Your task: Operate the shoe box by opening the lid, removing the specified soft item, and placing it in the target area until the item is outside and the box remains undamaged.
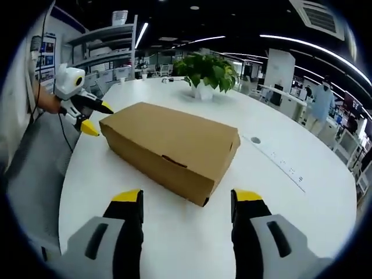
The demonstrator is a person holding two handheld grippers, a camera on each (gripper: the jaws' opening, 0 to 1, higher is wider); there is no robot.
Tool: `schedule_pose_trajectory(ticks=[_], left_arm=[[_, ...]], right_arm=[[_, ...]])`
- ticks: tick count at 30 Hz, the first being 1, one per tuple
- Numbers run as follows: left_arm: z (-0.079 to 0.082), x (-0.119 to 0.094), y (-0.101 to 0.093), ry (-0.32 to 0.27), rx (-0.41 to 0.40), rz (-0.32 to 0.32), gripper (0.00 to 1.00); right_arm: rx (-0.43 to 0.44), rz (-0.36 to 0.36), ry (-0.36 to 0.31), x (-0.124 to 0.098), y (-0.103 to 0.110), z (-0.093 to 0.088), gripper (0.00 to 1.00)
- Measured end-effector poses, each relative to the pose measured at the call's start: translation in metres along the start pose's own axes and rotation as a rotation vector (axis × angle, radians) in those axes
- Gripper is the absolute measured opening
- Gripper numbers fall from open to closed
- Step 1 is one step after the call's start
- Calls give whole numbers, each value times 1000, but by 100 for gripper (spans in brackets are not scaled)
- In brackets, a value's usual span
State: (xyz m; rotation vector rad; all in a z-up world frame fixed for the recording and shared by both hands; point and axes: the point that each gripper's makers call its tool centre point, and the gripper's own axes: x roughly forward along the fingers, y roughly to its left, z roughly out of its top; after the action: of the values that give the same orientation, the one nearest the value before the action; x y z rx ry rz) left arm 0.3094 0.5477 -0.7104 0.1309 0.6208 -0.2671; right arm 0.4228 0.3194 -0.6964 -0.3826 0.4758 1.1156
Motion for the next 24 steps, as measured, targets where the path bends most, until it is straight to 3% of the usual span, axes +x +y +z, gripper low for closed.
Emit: schedule_pose_trajectory(ticks=[10, 20, 24], left_arm=[[-1, 9, 1, 0, -24, 28, 59], [3, 15, 2, -12, -54, 49, 57], [3, 16, 3, -15, -65, 57, 56]], right_arm=[[-15, 74, 13, 32, -10, 3, 54], [-23, 147, 41, 48, -13, 3, 46], [-17, 171, 54, 51, -11, 3, 48]])
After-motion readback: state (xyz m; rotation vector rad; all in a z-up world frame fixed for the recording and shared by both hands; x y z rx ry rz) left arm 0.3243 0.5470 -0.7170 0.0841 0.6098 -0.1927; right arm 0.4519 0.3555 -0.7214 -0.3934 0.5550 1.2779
